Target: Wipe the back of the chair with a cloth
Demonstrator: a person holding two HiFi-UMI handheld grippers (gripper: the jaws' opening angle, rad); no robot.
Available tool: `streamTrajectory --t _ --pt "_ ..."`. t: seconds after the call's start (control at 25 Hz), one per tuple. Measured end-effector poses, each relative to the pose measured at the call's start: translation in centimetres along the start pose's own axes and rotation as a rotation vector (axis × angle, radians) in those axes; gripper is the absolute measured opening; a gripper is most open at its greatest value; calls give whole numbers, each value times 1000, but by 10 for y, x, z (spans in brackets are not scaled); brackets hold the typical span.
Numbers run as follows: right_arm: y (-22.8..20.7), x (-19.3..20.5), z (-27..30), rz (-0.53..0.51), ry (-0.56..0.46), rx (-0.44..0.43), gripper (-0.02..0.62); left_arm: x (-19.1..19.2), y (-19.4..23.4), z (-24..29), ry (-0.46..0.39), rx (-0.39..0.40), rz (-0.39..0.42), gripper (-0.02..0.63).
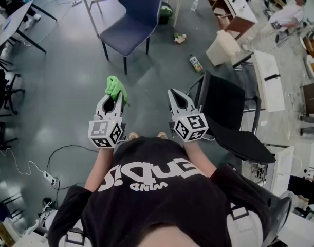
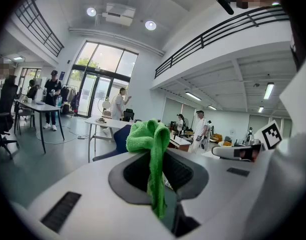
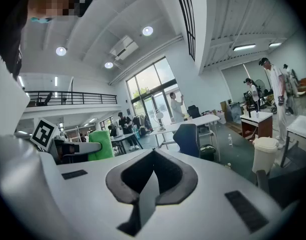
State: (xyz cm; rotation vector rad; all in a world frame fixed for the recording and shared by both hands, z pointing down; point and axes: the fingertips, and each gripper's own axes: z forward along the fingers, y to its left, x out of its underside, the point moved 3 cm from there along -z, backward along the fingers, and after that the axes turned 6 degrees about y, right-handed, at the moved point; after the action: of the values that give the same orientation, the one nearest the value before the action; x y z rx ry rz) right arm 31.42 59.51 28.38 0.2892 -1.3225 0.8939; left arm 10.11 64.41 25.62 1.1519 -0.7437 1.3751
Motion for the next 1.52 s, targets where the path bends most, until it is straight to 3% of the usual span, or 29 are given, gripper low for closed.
streamTrajectory --t 0.76,1.16,1.52 --pt "33 -18 78 -5 -33 83 -8 -4 84 23 4 82 17 57" --pt "-31 -37 187 24 -19 83 -8 -32 133 122 11 83 25 57" --pt "-113 -111 284 33 -5 30 -8 -104 158 248 1 62 20 57"
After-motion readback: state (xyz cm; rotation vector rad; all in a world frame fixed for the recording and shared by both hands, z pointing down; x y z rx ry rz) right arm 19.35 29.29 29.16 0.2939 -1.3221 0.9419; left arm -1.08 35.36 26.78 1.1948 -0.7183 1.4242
